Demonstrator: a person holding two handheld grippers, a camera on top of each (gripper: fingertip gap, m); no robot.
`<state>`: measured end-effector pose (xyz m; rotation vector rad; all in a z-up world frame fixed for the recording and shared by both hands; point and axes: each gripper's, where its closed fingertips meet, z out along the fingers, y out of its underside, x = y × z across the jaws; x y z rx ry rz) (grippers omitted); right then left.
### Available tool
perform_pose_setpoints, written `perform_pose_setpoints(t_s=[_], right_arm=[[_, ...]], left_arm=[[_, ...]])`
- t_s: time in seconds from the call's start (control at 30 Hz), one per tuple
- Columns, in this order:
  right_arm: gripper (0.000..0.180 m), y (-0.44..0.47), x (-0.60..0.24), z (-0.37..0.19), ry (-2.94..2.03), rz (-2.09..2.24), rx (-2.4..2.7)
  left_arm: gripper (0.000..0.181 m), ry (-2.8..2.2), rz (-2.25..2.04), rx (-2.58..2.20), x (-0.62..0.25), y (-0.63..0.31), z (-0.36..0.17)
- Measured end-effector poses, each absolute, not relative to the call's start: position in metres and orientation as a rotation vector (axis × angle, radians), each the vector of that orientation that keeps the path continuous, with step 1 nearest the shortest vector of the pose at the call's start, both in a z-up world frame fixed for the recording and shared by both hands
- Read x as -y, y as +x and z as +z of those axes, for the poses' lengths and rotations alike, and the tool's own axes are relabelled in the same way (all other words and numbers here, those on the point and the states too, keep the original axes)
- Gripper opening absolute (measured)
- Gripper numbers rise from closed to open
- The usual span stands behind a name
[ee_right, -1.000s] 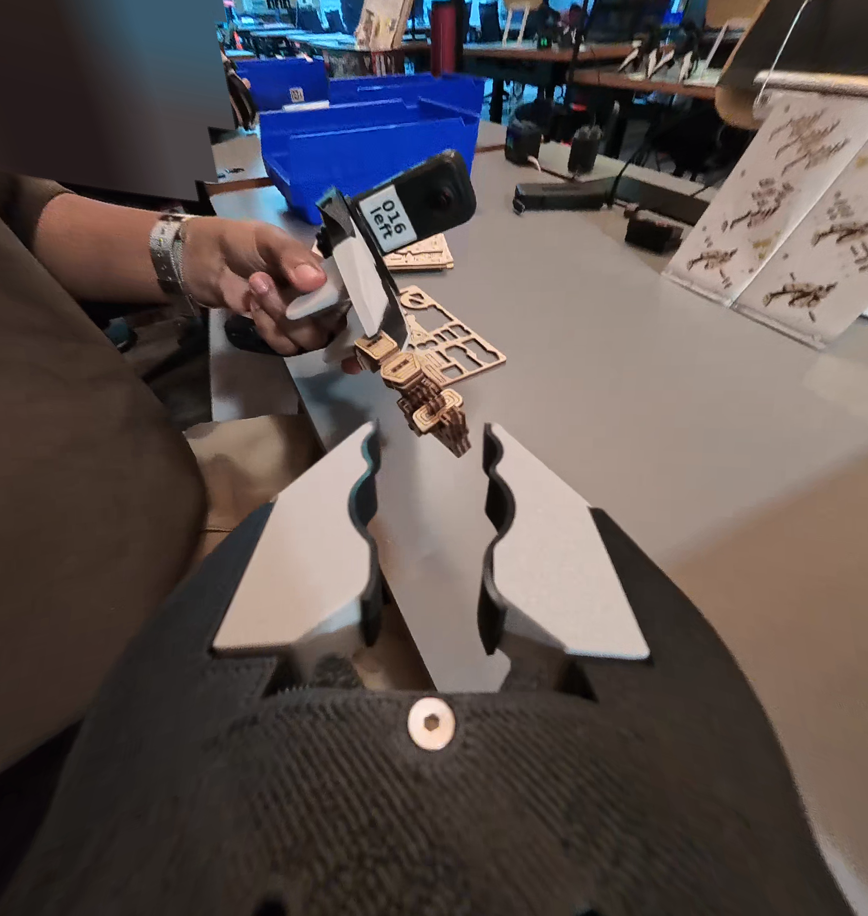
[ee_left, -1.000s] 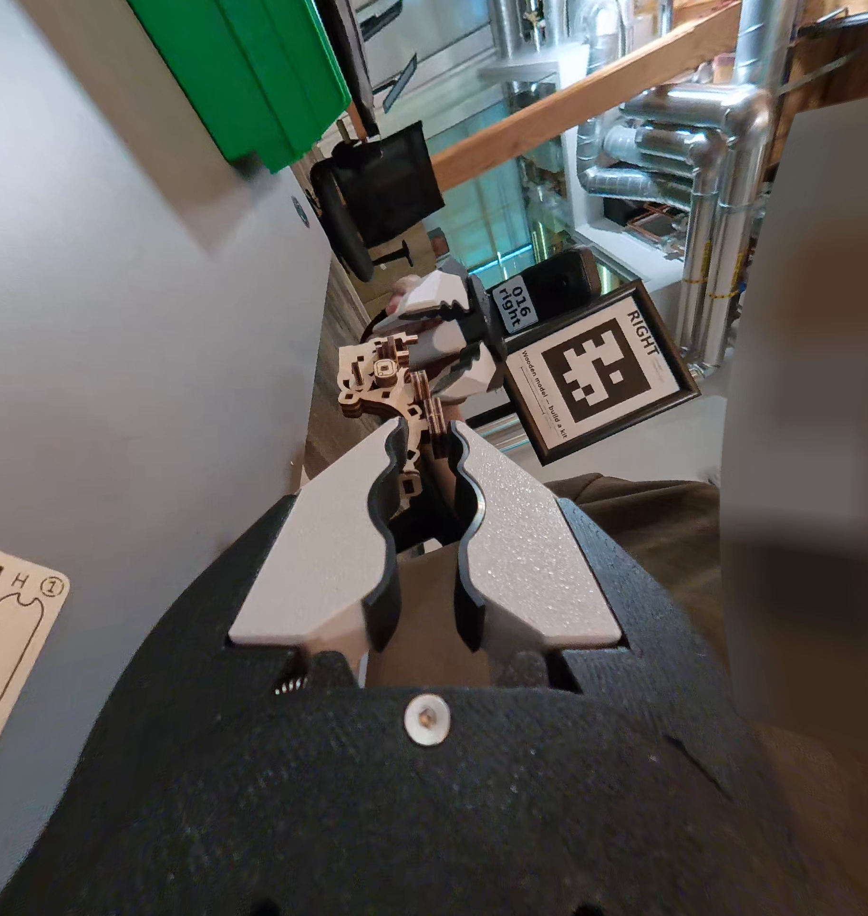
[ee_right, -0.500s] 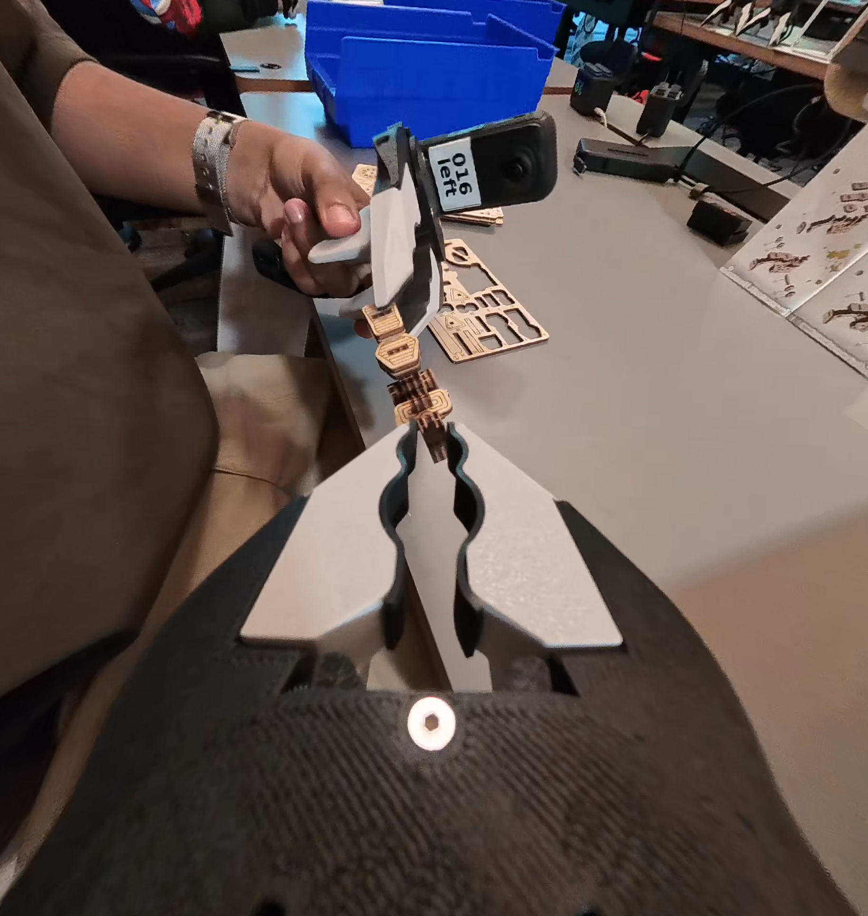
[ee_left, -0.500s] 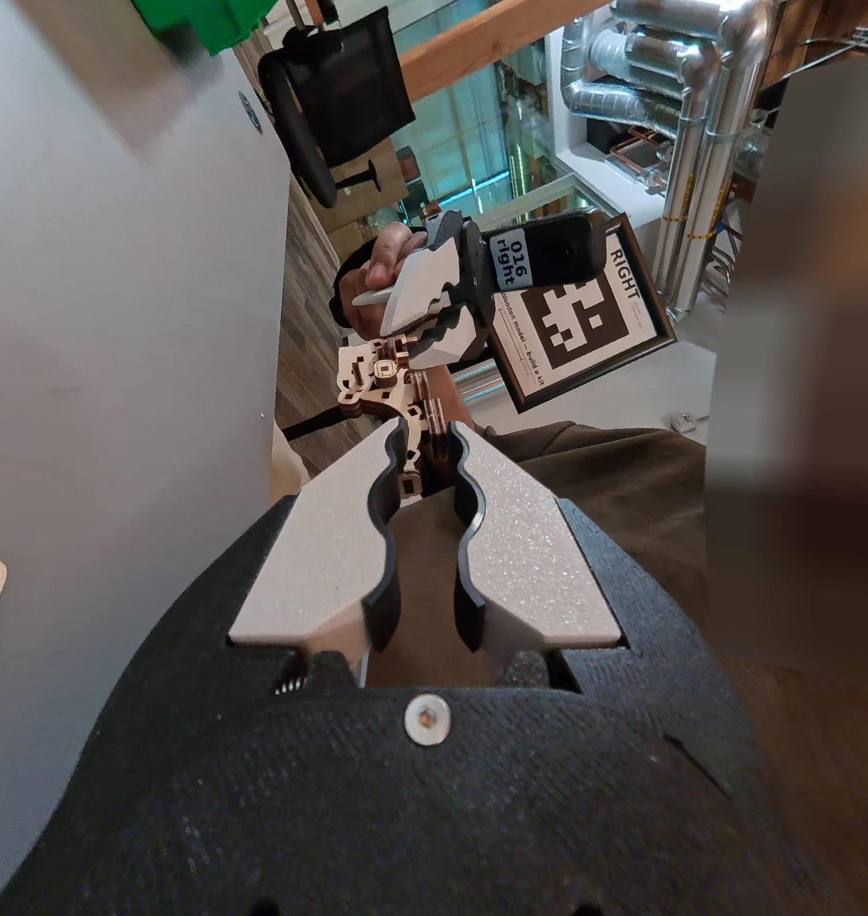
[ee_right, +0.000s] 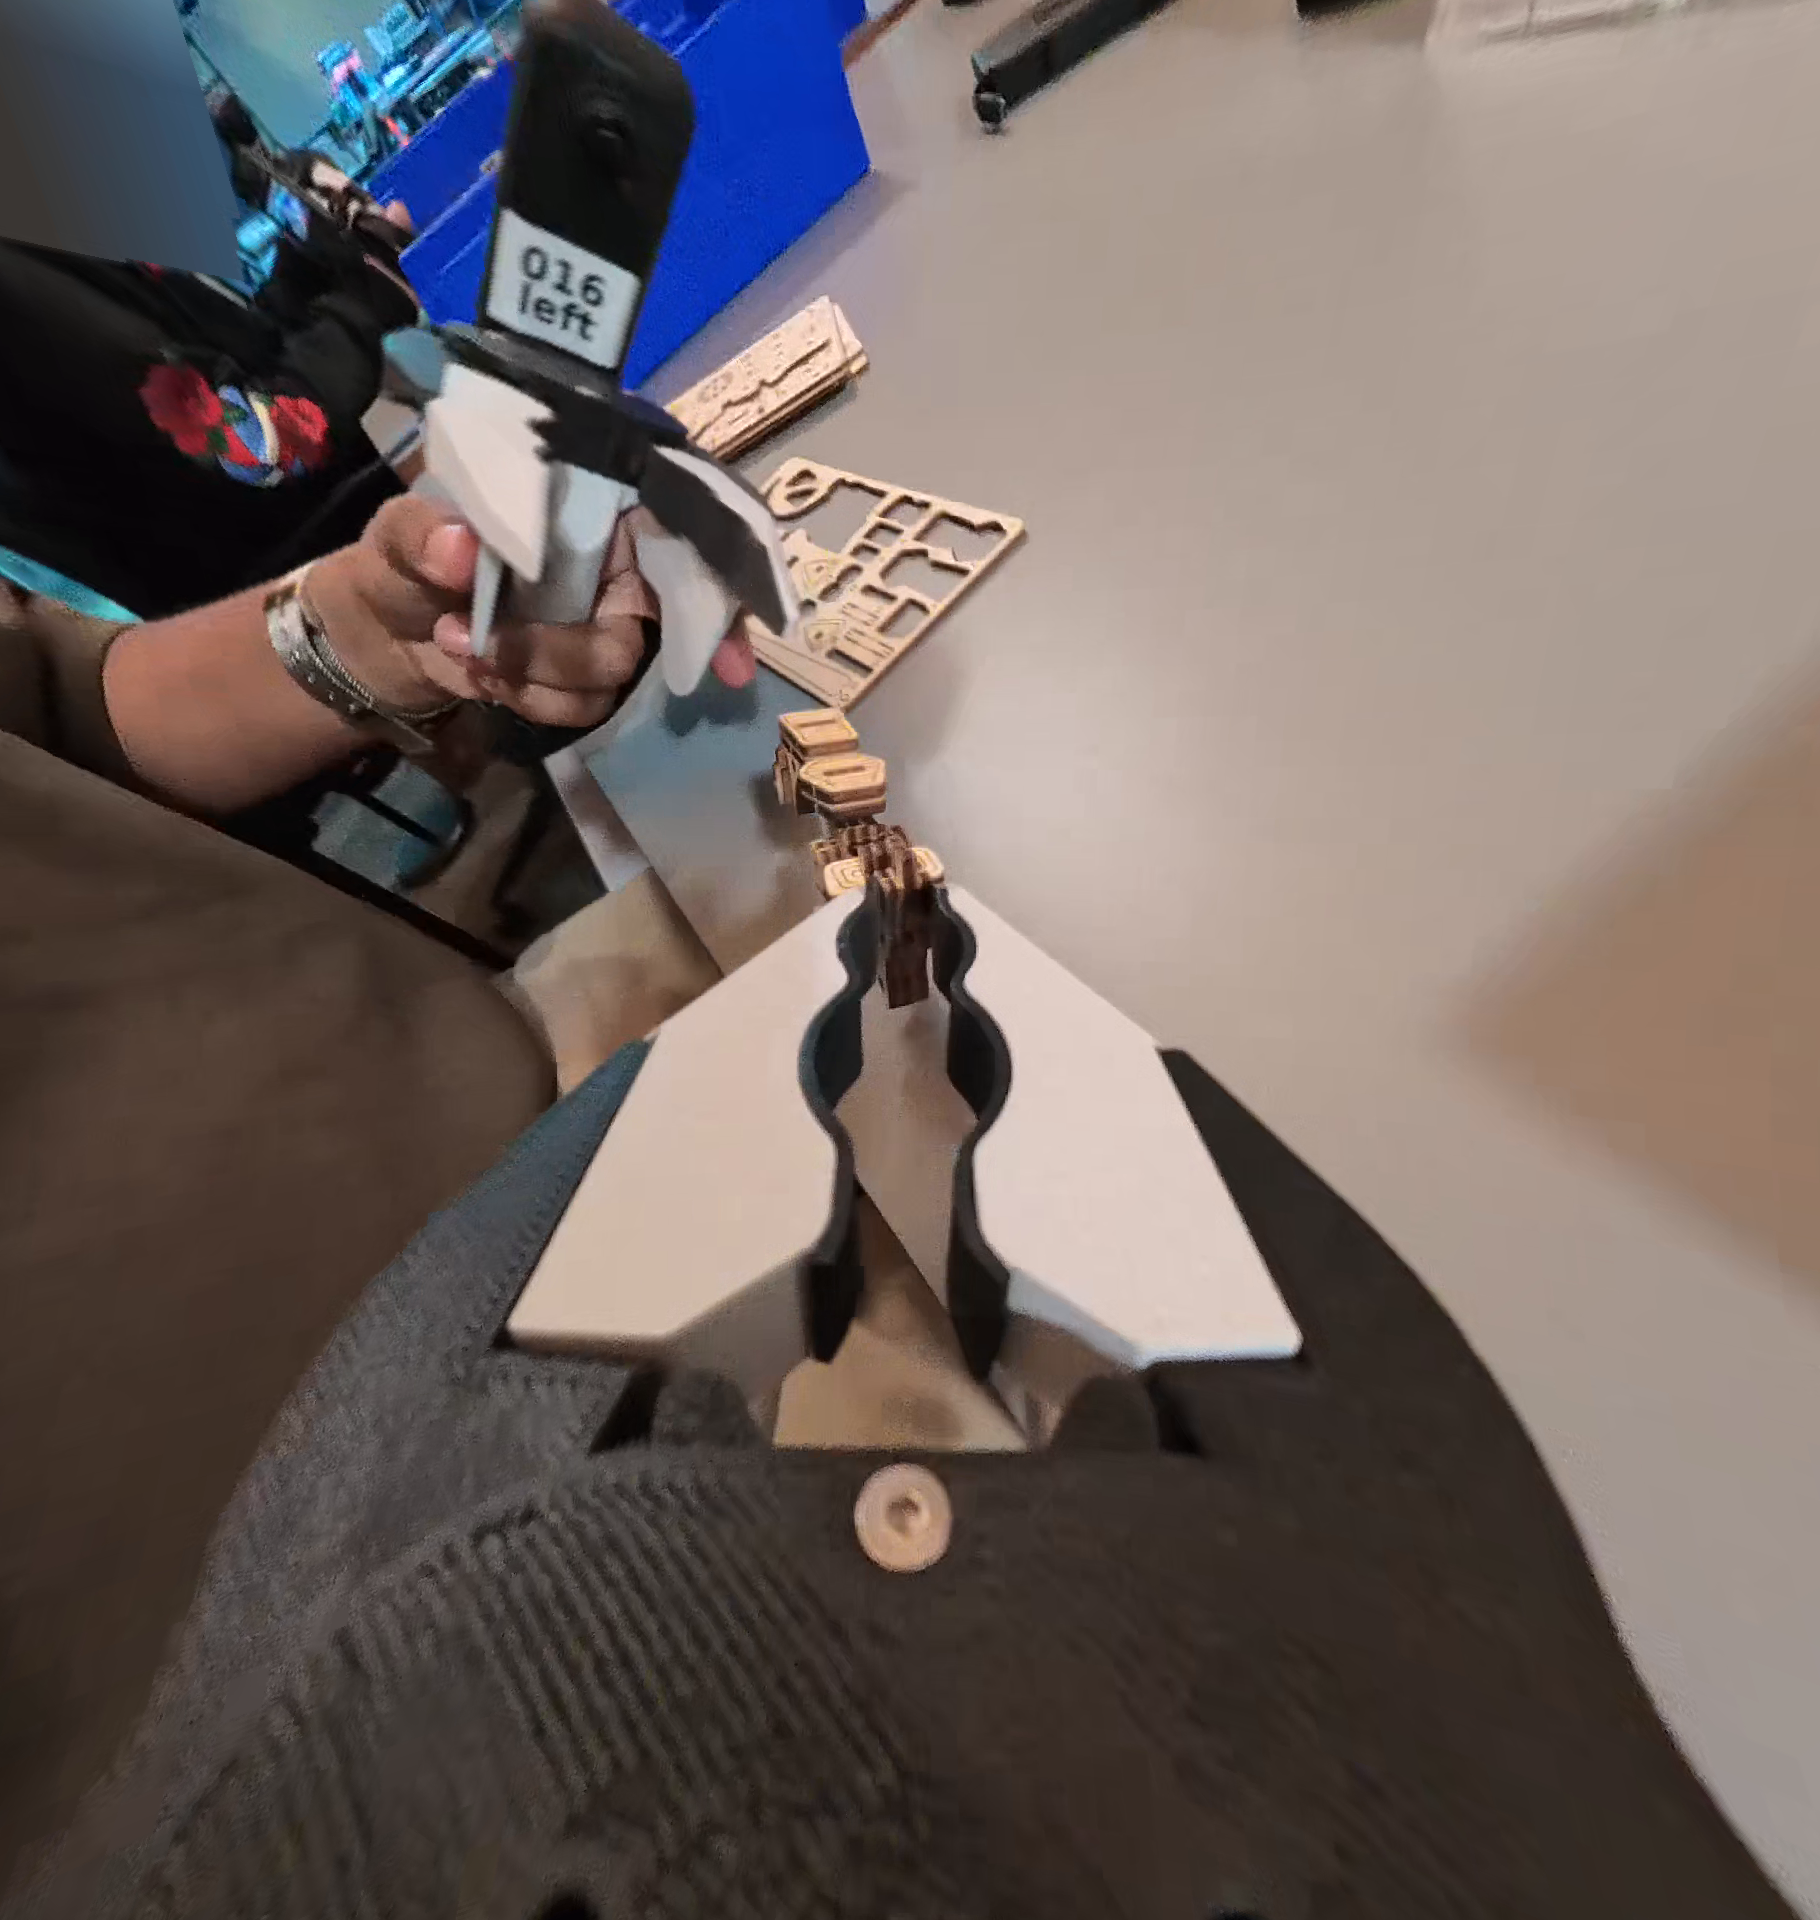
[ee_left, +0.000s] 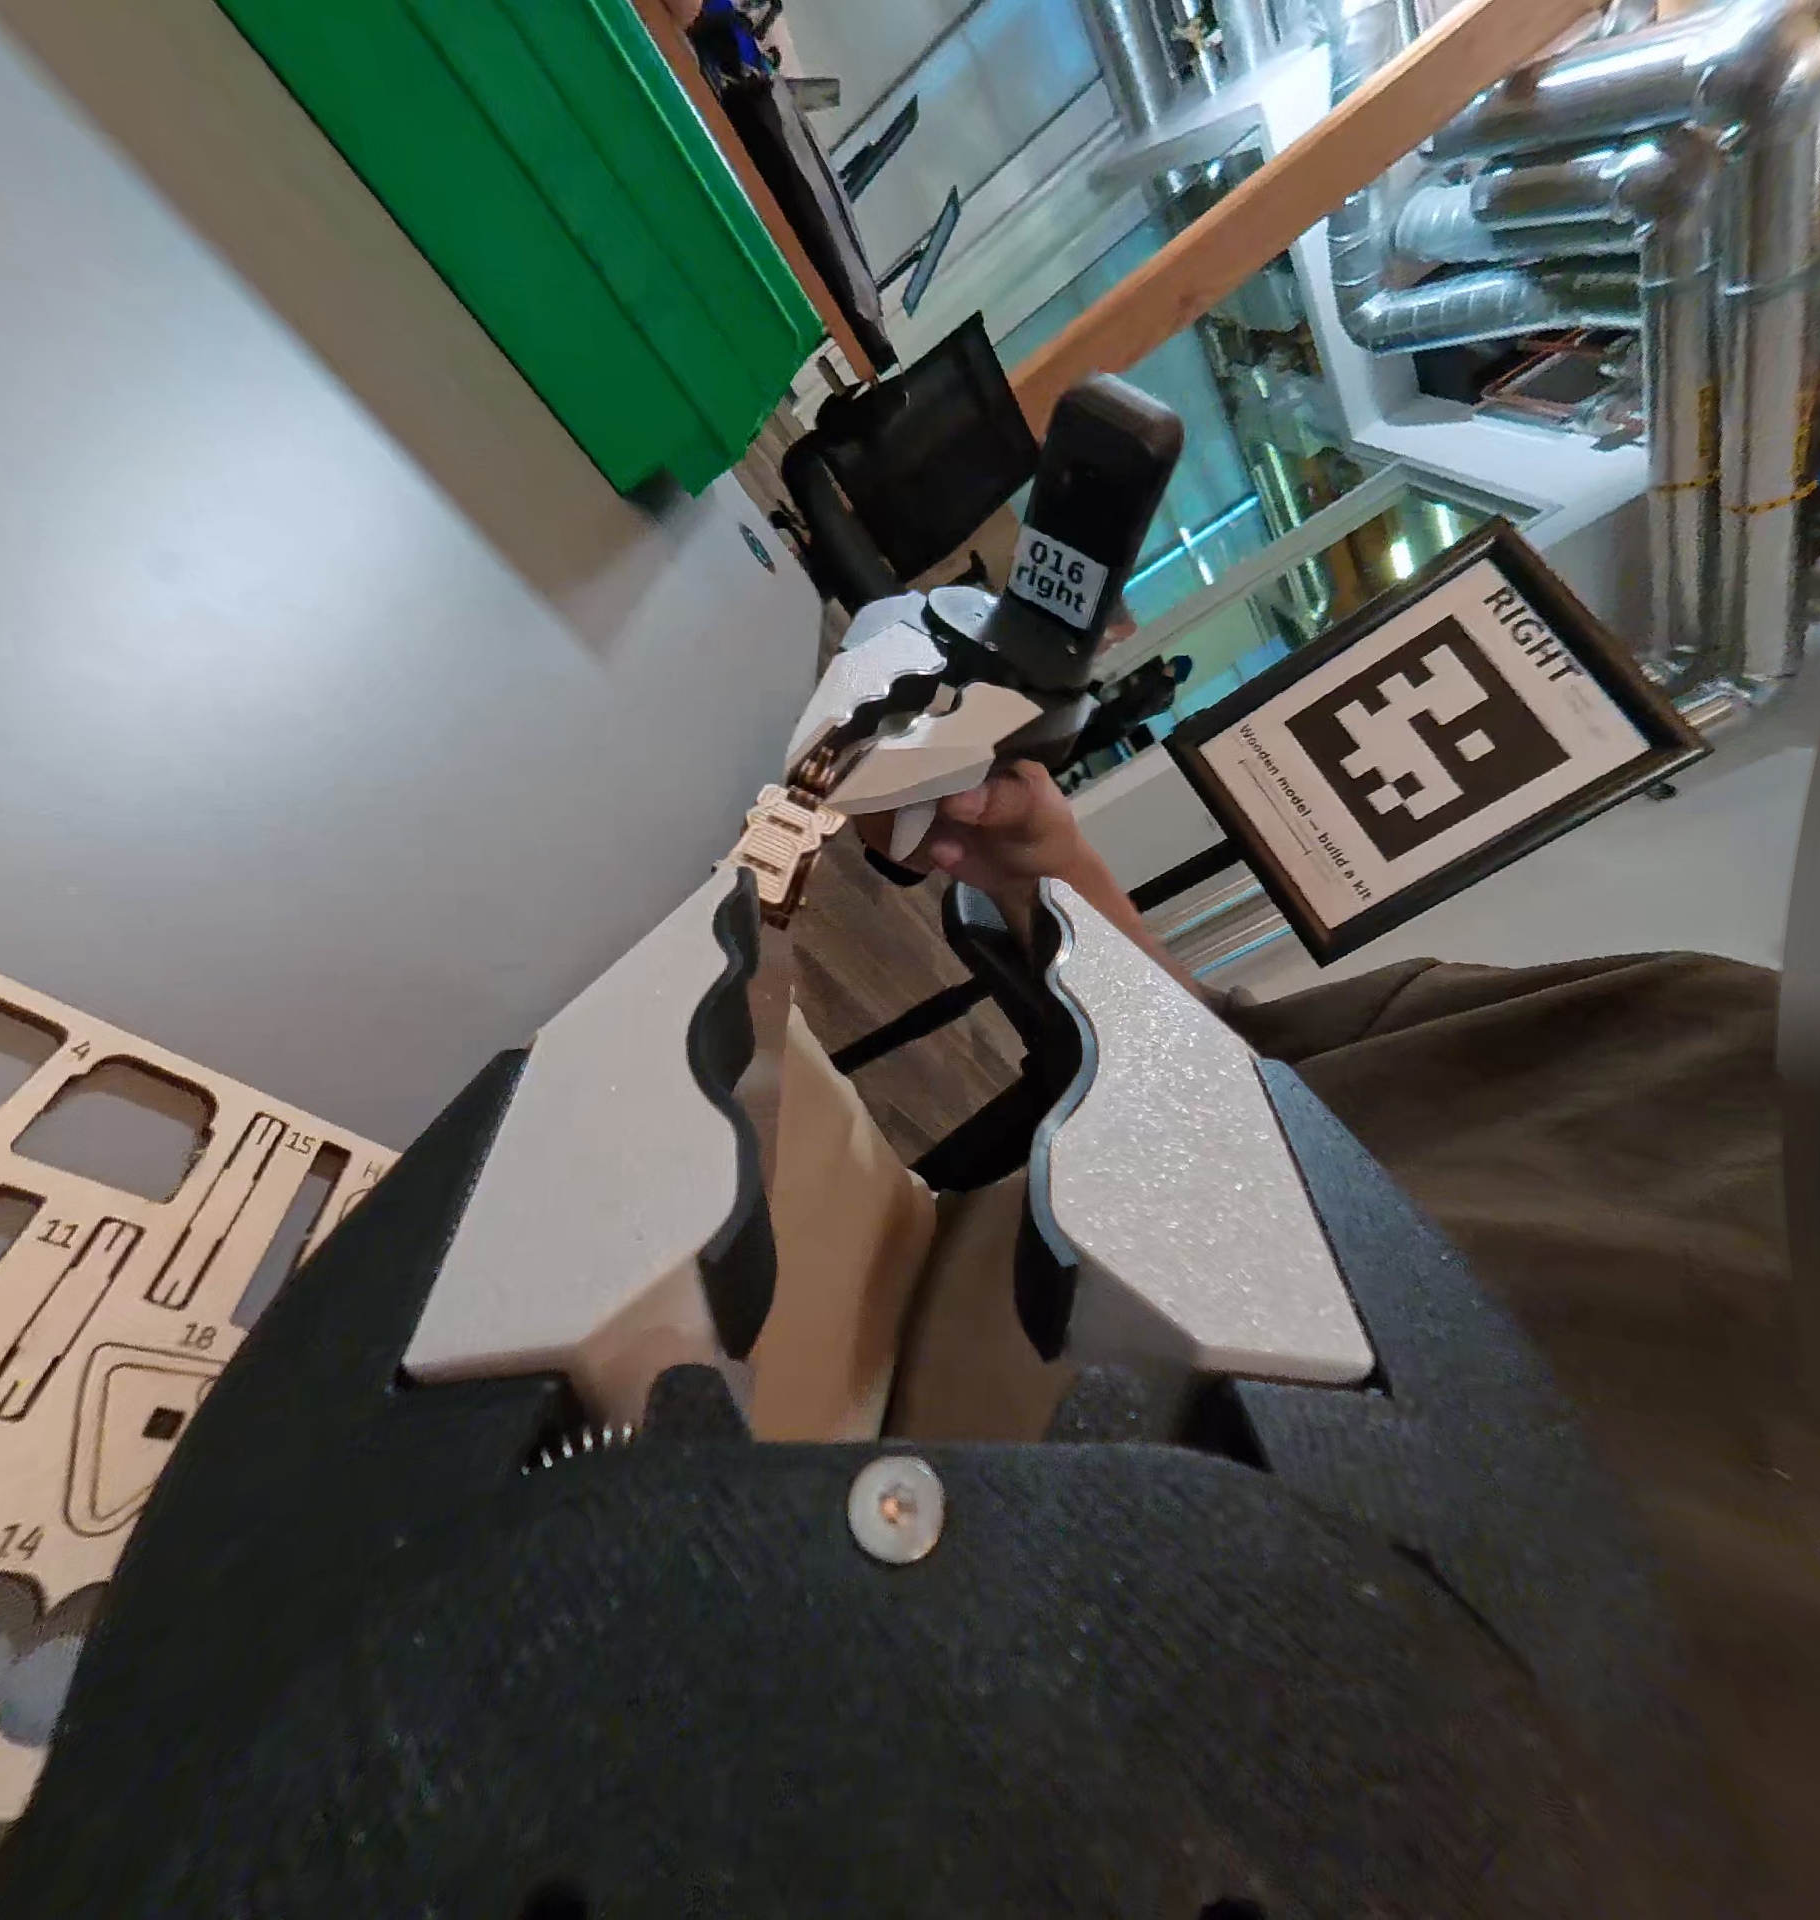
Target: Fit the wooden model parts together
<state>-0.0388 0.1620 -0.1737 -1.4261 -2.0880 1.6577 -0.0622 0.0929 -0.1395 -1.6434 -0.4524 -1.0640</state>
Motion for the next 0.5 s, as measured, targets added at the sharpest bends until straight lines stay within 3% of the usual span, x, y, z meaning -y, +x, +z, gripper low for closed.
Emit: perform_pose_setpoints(t_s=[0.5], right_arm=[[0.009, -0.061, -0.194, -0.207, -1.97, 1.79, 1.848]], left_arm=[[0.047, -1.716, -0.991, 0.442, -0.087, -0.057, -0.153]])
